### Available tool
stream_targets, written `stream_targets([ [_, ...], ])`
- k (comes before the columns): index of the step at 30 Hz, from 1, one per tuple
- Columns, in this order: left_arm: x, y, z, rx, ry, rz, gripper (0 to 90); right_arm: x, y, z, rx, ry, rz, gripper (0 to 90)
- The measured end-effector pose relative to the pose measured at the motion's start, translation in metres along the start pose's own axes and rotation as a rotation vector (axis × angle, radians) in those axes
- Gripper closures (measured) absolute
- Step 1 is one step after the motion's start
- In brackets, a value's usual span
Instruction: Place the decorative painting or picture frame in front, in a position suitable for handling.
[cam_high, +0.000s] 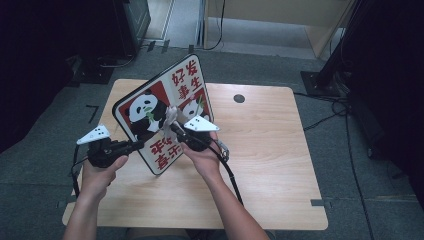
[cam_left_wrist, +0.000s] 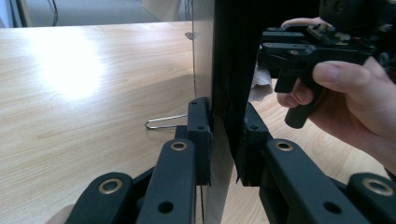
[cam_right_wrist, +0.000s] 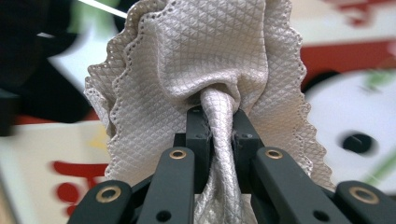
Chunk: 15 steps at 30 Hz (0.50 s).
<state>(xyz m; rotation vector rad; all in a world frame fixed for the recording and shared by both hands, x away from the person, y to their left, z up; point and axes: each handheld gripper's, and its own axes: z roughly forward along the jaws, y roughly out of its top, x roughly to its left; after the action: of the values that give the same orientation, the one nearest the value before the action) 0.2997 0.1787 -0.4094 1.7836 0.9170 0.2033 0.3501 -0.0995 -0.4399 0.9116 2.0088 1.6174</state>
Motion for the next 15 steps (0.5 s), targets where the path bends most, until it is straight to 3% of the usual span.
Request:
stream_targets([
  [2, 0.0, -0.001, 0.0, -0.007, 0.002, 0.003, 79.8, -0.002, 0.002, 0.0, -0.003, -0.007, -0.005, 81.8],
  [6, 0.0, -0.001, 0.0, -0.011, 0.004, 0.014, 79.6, -0.018, -0.003, 0.0, 0.0, -0.045, 0.045, 81.7],
  [10, -0.001, -0.002, 0.0, -0.021, 0.009, 0.022, 79.0, -0.022, -0.013, -0.001, 0.028, -0.037, 0.066, 81.5],
  [15, -0.004, -0.008, 0.005, -0.005, 0.05, 0.012, 74.1, -0.025, -0.021, -0.002, 0.045, -0.04, 0.087, 81.3],
])
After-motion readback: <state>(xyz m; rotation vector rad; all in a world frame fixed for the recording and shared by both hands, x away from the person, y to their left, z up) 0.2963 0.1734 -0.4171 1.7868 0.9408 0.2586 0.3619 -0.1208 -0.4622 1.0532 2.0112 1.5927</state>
